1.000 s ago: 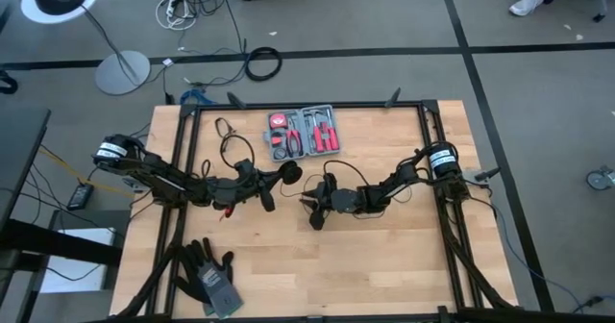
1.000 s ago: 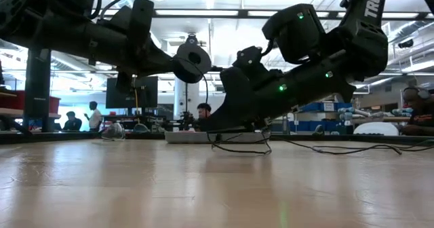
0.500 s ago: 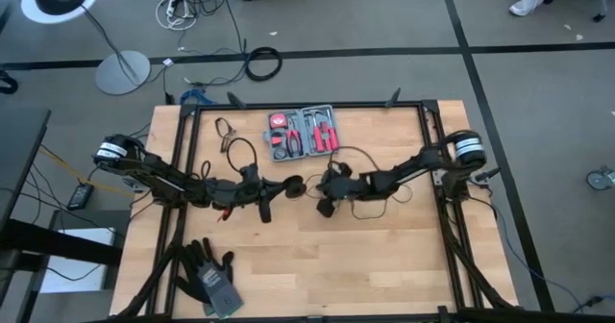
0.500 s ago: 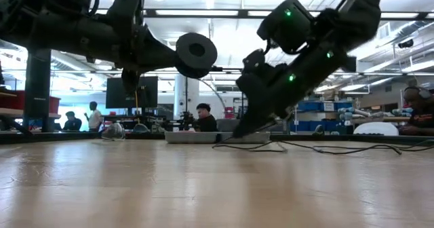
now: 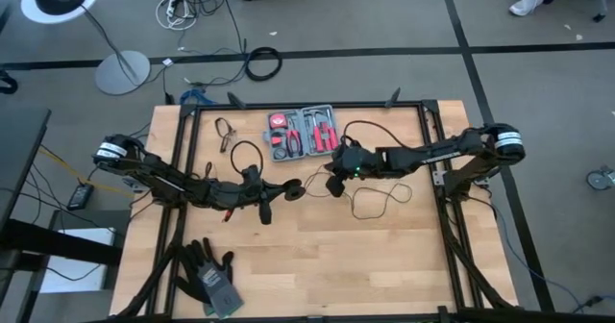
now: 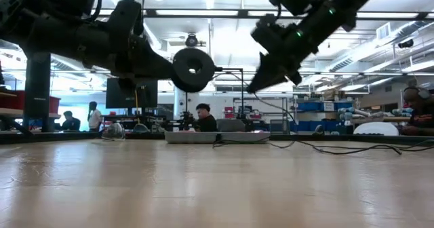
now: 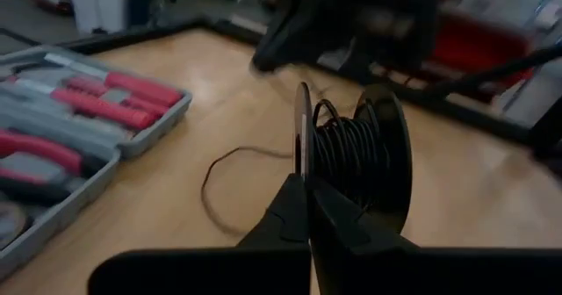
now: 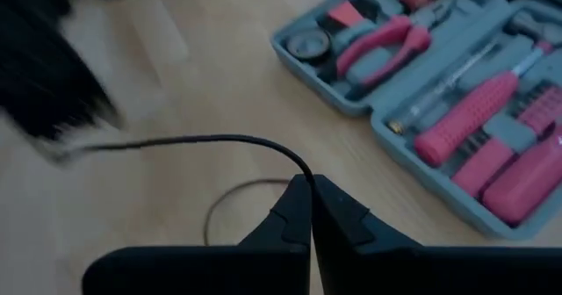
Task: Coil cords
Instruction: Coil the black wire onto the black spool
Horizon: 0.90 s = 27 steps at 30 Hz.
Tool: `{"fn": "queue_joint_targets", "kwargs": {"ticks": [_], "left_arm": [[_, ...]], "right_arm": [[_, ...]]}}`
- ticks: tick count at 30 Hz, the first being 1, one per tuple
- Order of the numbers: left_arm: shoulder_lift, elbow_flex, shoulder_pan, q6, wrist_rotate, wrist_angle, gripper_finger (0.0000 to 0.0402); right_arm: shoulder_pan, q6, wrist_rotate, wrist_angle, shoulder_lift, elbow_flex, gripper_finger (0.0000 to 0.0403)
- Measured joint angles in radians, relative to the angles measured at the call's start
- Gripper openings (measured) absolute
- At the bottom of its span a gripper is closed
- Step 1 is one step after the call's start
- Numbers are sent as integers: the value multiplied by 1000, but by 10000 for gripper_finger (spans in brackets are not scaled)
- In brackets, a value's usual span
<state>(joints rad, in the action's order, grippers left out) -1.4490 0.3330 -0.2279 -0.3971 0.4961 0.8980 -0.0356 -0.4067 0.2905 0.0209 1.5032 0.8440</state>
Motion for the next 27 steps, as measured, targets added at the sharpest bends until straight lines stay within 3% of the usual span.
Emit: {"fn": "queue_joint_targets", "kwargs": {"ticks": [11,21,27], "left_arm": [[0,247,4,-23,159,-580,0],[0,281,34,-67,245,-594,0],[-1,280,27,-88,286,-533,0]], "right_arm": [[27,68,-35,96,82,241,0],[98,98,-81,37,260,367,0],[119,87,-77,23,332,365,0]]}}
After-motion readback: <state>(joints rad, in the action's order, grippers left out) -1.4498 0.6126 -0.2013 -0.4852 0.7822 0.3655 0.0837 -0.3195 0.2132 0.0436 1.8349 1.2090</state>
